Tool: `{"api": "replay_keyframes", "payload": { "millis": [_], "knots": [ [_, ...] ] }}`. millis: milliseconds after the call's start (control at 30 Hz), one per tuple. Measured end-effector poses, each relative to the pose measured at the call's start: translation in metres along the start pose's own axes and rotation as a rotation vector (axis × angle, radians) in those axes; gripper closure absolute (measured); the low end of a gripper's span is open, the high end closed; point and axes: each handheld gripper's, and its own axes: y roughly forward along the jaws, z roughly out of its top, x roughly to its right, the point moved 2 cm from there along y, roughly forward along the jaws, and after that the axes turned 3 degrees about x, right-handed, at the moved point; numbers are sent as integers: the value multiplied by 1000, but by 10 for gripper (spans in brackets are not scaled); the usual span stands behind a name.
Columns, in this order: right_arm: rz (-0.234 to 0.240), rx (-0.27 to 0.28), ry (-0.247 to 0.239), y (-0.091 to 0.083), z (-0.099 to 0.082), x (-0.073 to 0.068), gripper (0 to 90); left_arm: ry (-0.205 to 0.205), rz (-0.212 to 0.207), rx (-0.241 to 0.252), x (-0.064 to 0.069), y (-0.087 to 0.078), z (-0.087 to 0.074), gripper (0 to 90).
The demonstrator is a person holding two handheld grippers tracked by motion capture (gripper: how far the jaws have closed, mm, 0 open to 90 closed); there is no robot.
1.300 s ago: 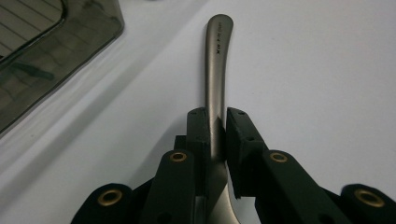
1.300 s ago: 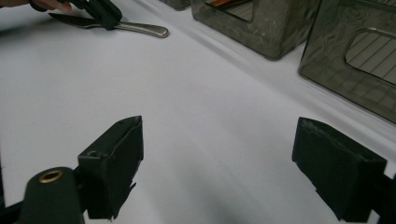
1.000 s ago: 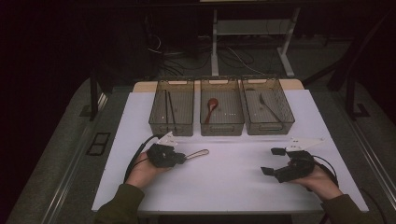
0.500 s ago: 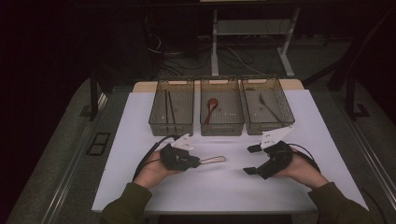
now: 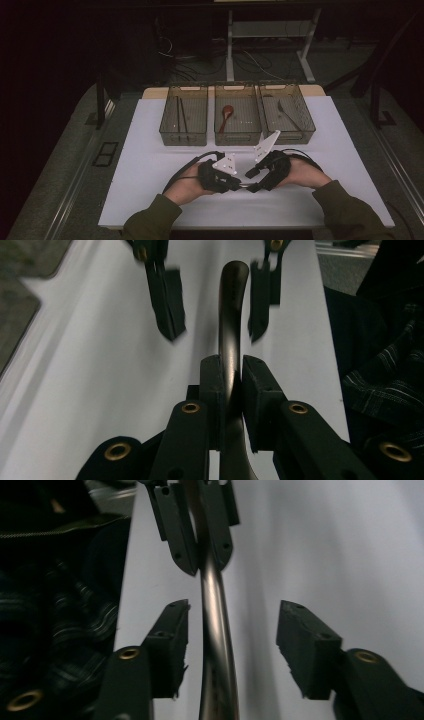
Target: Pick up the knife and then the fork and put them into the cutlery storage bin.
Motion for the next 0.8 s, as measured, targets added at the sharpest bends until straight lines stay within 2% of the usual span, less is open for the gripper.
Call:
{"api": "replay_keyframes", "payload": {
  "millis": [100,133,200,267,300,367,467,500,533,567,600,633,667,800],
  "knots": [
    [56,-27,21,6,1,-3,585,30,-1,-5,1,3,5,791],
    [67,-38,26,7,0,-3,617,19,-7,-7,3,4,6,792],
    [95,-54,23,10,-1,-3,673,23,-9,-10,4,4,7,792],
    [113,-65,20,11,-2,-4,732,16,-5,-1,5,5,8,791],
    [116,-67,17,11,-2,-5,762,26,-6,-2,5,5,8,791],
    [124,-67,8,11,-1,-5,766,29,-6,-2,5,5,8,791],
    [111,-62,-5,10,-1,-5,797,28,-9,15,4,2,9,794],
    [106,-59,-11,10,-1,-5,825,22,-22,49,3,-1,10,824],
    [98,-74,-16,11,-1,-4,826,9,-20,66,3,-5,11,891],
    [88,-93,-20,13,-2,-4,827,12,-27,60,2,-7,12,891],
    [89,-93,-22,14,-3,-5,828,17,-19,56,1,-8,12,889],
    [80,-76,-26,14,-3,-5,828,-4,-15,69,1,-9,11,889],
    [82,-76,-28,13,-2,-5,828,5,-13,69,-1,-11,10,888],
    [27,-64,-35,6,-3,-2,827,-42,19,111,-5,-21,3,815]
  ]
}}
